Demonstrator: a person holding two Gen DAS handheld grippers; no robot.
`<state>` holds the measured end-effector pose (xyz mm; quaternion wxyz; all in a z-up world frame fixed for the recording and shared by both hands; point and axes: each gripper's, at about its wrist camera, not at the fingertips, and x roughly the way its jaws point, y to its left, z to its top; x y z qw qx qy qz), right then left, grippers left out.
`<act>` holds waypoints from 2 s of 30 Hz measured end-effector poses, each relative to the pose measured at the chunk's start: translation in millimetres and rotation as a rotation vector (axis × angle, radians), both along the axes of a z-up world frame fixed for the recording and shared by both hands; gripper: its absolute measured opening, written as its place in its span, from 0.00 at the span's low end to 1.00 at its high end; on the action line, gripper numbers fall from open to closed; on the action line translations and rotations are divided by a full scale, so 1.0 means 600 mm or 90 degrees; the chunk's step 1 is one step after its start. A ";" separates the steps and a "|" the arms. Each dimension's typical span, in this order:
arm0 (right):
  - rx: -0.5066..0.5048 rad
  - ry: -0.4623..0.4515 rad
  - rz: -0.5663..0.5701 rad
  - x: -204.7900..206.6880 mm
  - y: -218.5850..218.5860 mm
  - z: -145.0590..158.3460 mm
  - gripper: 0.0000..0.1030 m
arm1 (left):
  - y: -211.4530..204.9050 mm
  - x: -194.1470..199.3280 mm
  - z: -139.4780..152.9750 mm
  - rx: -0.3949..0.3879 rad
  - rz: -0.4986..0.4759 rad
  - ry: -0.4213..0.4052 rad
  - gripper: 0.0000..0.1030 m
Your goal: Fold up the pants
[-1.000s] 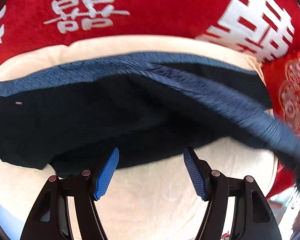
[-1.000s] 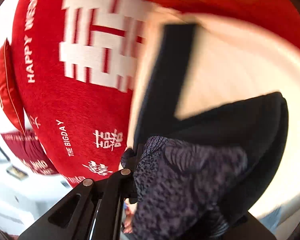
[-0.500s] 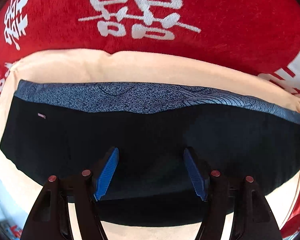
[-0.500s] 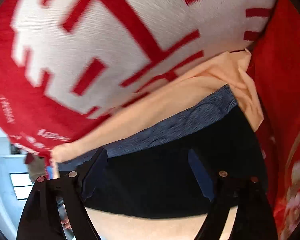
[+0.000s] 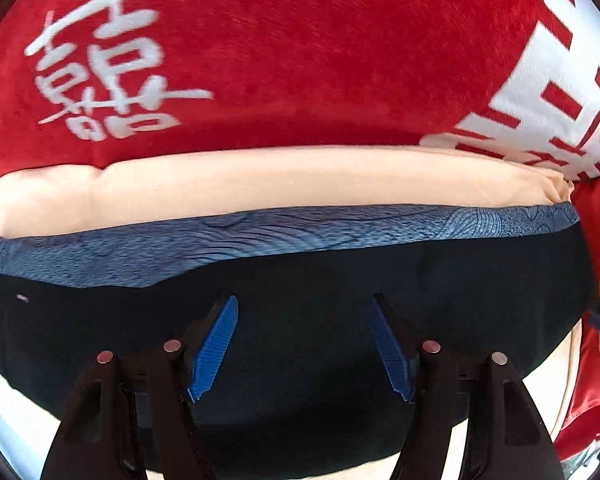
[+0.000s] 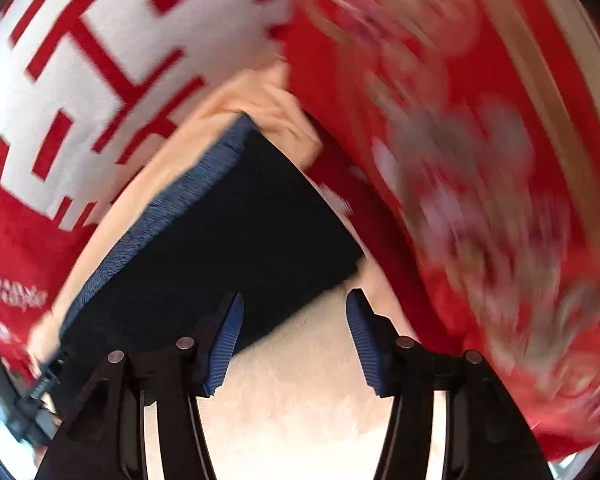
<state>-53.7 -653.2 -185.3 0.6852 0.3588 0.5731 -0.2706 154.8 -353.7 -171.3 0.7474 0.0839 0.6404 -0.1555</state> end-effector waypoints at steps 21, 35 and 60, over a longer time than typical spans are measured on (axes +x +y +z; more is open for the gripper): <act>0.150 -0.138 0.243 0.096 0.140 0.036 0.38 | 0.150 0.023 0.028 0.043 0.037 -0.008 0.71; 0.246 -0.170 0.732 0.540 0.771 -0.057 0.38 | 0.630 0.075 -0.024 0.088 0.169 -0.018 0.71; 0.228 -0.043 0.962 0.696 1.098 -0.192 0.38 | 0.679 0.037 -0.013 -0.040 0.158 -0.074 0.74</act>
